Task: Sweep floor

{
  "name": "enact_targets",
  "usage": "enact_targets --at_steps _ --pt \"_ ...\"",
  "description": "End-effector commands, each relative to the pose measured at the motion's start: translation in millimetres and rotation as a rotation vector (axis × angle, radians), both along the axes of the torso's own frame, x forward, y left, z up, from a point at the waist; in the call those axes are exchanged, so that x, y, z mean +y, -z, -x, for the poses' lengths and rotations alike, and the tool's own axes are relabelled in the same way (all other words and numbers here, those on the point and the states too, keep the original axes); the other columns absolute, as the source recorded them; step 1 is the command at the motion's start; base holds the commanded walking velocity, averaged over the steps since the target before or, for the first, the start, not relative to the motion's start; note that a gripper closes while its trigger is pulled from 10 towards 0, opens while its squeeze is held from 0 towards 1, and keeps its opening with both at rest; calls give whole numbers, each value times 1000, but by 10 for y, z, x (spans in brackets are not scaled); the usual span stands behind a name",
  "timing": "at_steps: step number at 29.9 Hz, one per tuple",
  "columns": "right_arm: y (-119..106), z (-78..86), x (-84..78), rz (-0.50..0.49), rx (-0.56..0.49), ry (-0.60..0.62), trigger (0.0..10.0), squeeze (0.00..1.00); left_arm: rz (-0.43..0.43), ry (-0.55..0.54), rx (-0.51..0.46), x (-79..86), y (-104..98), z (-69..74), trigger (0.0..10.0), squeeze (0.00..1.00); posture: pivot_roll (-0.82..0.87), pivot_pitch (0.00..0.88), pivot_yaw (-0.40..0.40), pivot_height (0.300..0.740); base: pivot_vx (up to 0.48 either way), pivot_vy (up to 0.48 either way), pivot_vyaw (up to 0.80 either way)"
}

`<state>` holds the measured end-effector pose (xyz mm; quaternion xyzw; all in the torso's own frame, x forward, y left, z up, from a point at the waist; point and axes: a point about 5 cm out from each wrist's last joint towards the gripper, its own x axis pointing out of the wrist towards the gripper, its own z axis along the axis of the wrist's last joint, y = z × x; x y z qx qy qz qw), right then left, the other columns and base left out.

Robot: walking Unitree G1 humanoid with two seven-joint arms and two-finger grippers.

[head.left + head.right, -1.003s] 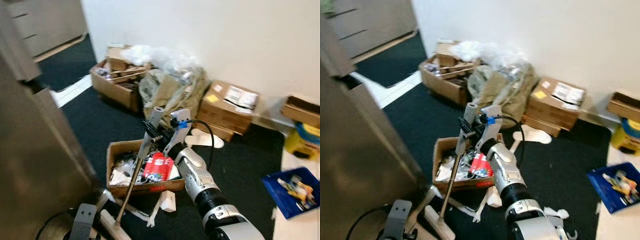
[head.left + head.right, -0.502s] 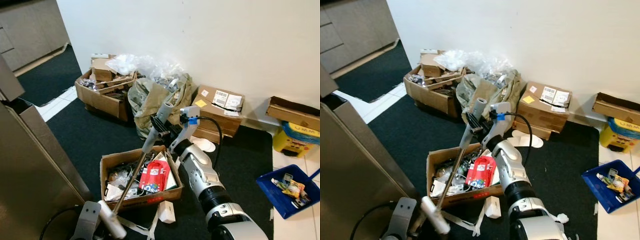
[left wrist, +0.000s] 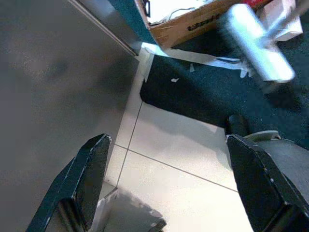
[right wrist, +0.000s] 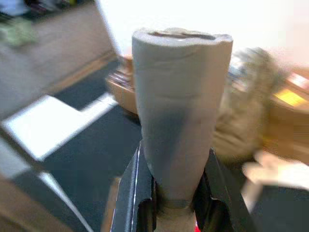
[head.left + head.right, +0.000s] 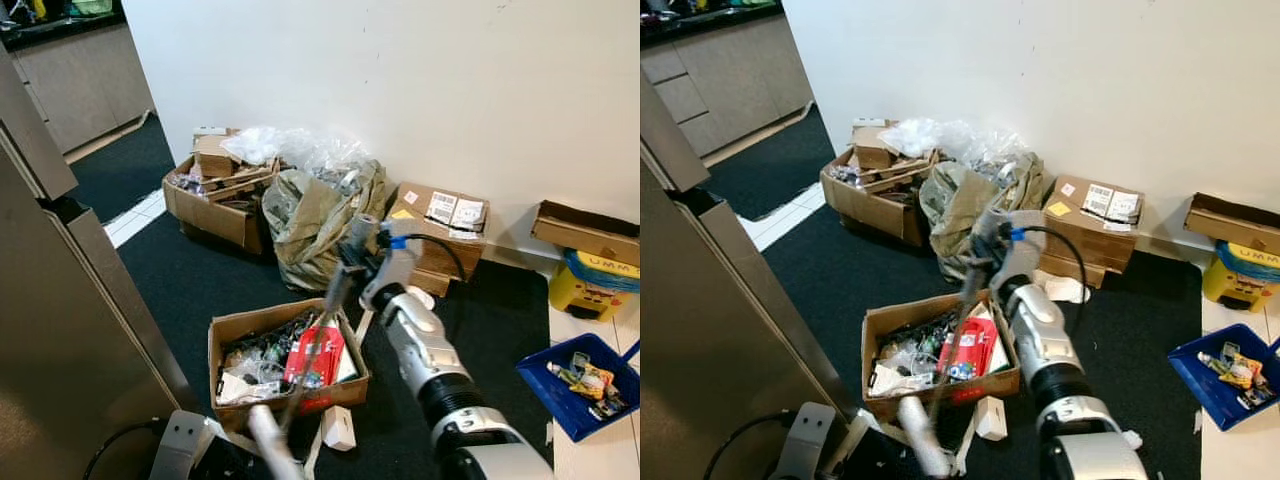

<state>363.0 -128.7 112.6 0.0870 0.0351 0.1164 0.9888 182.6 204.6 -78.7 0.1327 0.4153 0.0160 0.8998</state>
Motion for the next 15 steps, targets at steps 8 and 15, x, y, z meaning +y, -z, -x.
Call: enact_targets --at_steps 8,15 --pt "189 56 -116 -66 123 143 10000 0 -8 12 31 -13 38 68 10000 0 -29 57 15 740 0 0 0" --pt "209 64 -211 -135 101 232 10000 0 -9 12 41 -4 52 101 10000 0 -29 61 20 740 0 0 0"
